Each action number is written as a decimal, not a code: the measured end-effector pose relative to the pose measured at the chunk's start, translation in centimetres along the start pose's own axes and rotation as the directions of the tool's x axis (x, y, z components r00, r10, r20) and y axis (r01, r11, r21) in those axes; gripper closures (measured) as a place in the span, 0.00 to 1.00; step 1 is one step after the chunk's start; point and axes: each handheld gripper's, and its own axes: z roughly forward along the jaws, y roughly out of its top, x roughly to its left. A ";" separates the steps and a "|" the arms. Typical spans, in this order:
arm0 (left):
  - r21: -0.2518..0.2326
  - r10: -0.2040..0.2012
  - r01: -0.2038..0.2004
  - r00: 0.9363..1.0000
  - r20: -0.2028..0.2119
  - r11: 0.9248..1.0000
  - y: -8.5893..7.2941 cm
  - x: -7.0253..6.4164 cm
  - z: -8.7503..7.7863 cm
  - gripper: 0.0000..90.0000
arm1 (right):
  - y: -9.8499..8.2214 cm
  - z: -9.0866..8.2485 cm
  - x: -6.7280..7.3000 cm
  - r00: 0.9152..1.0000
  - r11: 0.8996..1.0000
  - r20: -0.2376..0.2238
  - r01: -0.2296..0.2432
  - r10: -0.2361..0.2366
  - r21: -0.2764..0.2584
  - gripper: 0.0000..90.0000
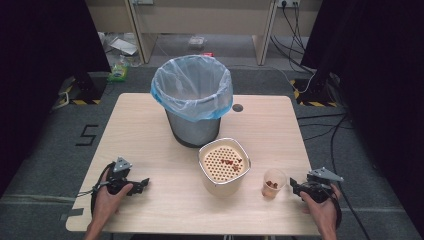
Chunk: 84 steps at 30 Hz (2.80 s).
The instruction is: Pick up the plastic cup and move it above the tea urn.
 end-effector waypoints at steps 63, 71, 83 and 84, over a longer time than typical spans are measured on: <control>0.000 0.001 -0.001 1.000 0.001 1.000 0.0 0.0 0.0 0.00 | 4.6 -2.6 6.5 0.969 0.981 -0.161 0.191 -0.187 0.011 0.68; -0.001 0.001 -0.001 1.000 0.001 1.000 0.0 0.0 0.0 0.00 | 4.2 -2.4 6.7 0.962 0.975 -0.187 0.215 -0.201 0.057 0.84; 0.000 0.003 -0.003 1.000 0.004 1.000 0.1 0.0 0.1 0.00 | 5.2 -3.5 7.1 0.944 0.956 -0.151 0.289 -0.292 -0.044 0.98; 0.000 0.004 -0.004 1.000 0.005 1.000 0.1 0.1 0.1 0.00 | 5.2 -3.5 7.1 0.944 0.956 -0.151 0.289 -0.292 -0.044 0.98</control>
